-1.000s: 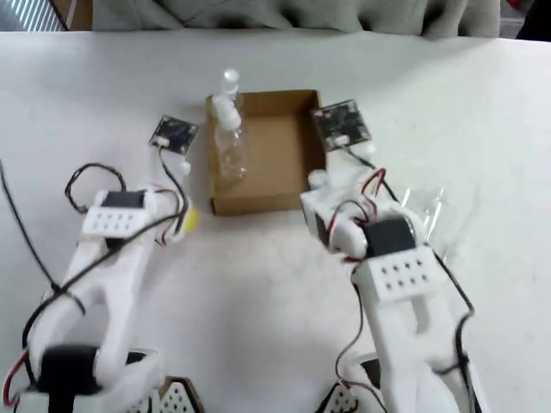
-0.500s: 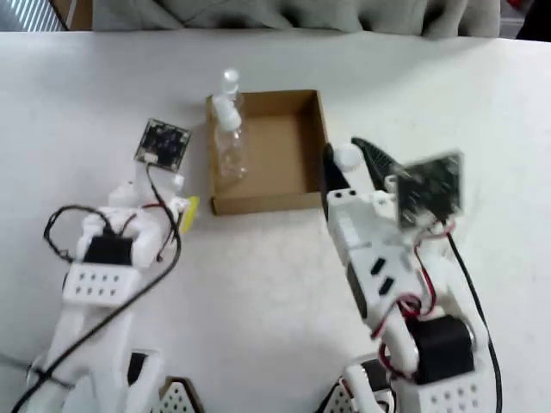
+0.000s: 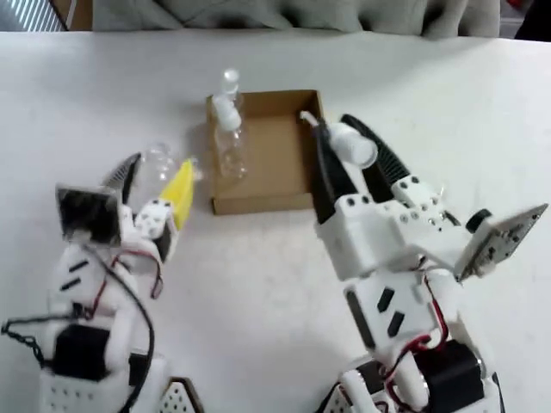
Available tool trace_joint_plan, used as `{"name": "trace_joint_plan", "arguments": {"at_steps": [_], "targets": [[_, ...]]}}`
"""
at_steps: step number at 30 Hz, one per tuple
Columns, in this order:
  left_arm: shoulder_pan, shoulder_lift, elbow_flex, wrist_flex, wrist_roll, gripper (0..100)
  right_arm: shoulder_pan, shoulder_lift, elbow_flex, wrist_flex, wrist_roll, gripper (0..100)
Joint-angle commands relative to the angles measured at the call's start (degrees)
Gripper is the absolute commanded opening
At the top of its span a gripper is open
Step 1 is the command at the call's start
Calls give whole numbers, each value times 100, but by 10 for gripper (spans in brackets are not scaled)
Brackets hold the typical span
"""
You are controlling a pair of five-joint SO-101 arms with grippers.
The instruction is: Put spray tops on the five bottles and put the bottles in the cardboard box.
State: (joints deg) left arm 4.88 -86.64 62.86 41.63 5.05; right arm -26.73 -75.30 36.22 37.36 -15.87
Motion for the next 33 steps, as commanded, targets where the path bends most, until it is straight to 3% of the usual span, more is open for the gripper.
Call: {"name": "trace_joint_plan", "arguments": {"at_steps": [1, 8, 13, 33], "targets": [[716, -523, -44, -105, 220, 20, -365, 84, -475, -145, -79, 15], [1464, -1560, 1398, -325, -325, 20, -1323, 585, -1116, 198, -88, 15], [1174, -1815, 2330, -1073, -325, 20, -1780, 980, -1538, 593, -88, 15], [989, -1789, 2444, -1143, -360, 20, -1833, 1314, -1459, 1191, -53, 15]]}}
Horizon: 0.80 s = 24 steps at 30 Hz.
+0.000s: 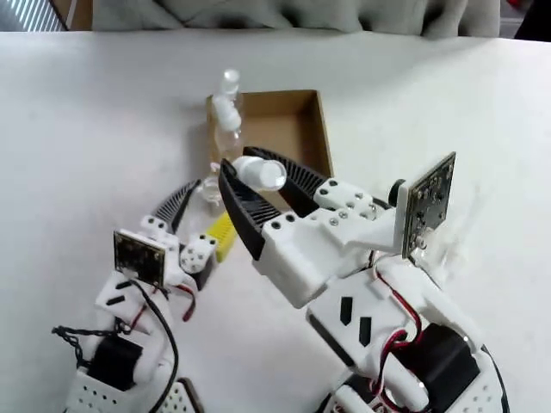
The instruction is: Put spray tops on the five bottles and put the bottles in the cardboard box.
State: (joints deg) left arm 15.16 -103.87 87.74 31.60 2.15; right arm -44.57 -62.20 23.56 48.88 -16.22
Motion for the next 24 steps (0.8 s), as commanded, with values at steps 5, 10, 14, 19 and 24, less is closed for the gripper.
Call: {"name": "trace_joint_plan", "arguments": {"at_steps": [5, 10, 14, 19, 24], "targets": [[-40, -66, 53, -176, -70, 20, -48, -40, -237, 31, -18, 15], [-40, -66, 88, -176, -70, 20, -48, -40, -229, 233, -18, 15], [-40, -66, 79, -176, -70, 20, -48, -48, -229, 321, -18, 15], [-40, -66, 79, -176, -70, 20, -48, -31, -202, 338, -26, 15], [-40, -66, 79, -176, -70, 20, -48, 4, -193, 356, -18, 15]]}}
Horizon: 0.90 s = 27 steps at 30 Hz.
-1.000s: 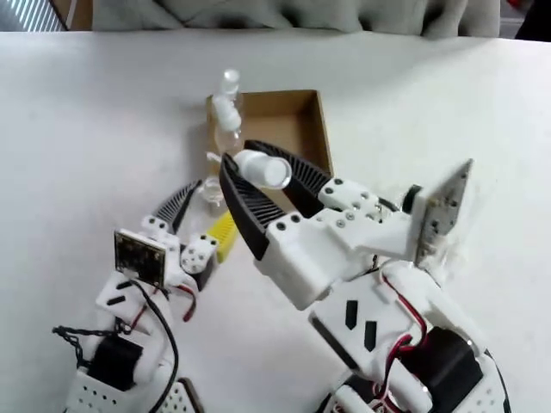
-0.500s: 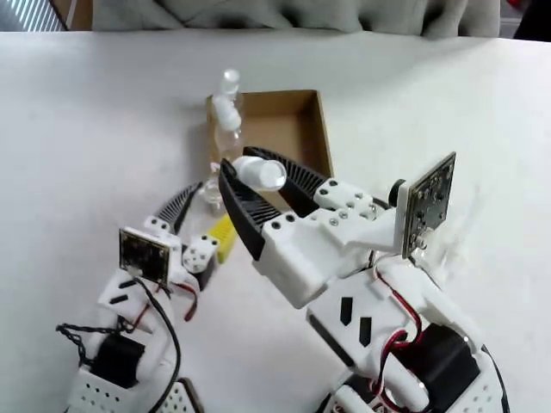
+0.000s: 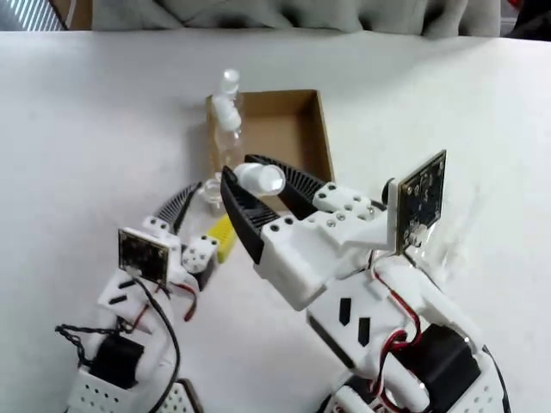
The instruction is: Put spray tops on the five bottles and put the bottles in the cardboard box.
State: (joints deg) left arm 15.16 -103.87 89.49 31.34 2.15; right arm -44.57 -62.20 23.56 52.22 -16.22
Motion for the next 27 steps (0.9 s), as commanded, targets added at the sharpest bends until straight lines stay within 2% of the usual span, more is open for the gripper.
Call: {"name": "trace_joint_plan", "arguments": {"at_steps": [1, 11, 17, 27], "targets": [[-40, -66, -97, -149, -70, 20, -48, 4, -193, 22, -18, 15], [-40, -66, -105, -149, -70, 20, -48, 22, 132, -48, -26, 15], [-40, -66, -88, -264, -70, 20, -48, 13, 475, -549, -18, 15], [-40, -66, -97, -264, -70, 20, -48, 22, 993, -558, -9, 18]]}}
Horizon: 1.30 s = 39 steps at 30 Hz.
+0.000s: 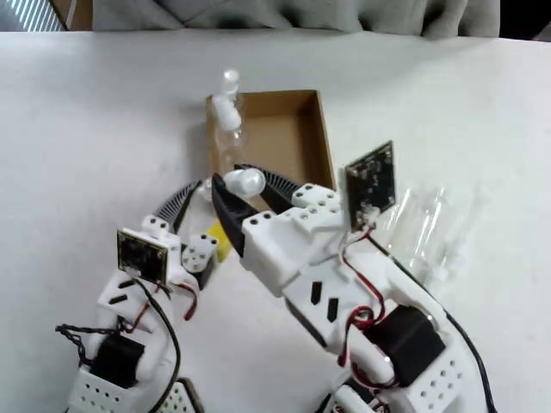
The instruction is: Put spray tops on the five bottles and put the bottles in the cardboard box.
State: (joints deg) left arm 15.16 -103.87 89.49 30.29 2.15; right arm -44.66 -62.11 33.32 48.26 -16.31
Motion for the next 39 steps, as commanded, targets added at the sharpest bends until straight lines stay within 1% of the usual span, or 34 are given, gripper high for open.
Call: {"name": "trace_joint_plan", "arguments": {"at_steps": [1, 4, 6, 10, 12, 13, 20, 28, 29, 31, 33, 34, 35, 37, 39], "targets": [[-40, -66, -97, -158, -70, 20, -40, 13, 88, -163, 0, 18], [-40, -66, -97, -158, -70, 20, -40, 4, 237, -338, 0, 40], [-40, -66, -97, -149, -70, 20, -40, -4, 229, -426, 0, 102], [-40, -66, -97, -132, -70, 20, -163, 4, 229, -400, 0, 271], [-40, -66, -97, -132, -70, 20, -242, -4, 229, -391, 0, 317], [-40, -66, -97, -132, -70, 20, -286, -22, 229, -391, 0, 319], [-40, -66, -79, -141, -70, 20, -321, -48, 176, -435, 0, 289], [-40, -66, -79, -149, -70, 20, -286, -48, -440, -382, 0, 284], [-40, -66, -79, -149, -70, 20, -286, -40, -431, -365, 0, 266], [-40, -66, -79, -149, -70, 20, -286, 4, -378, -233, 9, 197], [-40, -66, -79, -149, -70, 20, -277, 4, -290, -242, 44, 92], [-40, -66, -79, -149, -70, 20, -268, 4, -264, -295, 193, 27], [-40, -66, -79, -149, -70, 20, -180, 4, -246, -374, 396, 2], [-40, -66, -79, -149, -70, 20, 171, 13, -237, -514, 607, 49], [-40, -66, -79, -141, -70, 20, 532, 110, -193, -664, 607, 16]]}}
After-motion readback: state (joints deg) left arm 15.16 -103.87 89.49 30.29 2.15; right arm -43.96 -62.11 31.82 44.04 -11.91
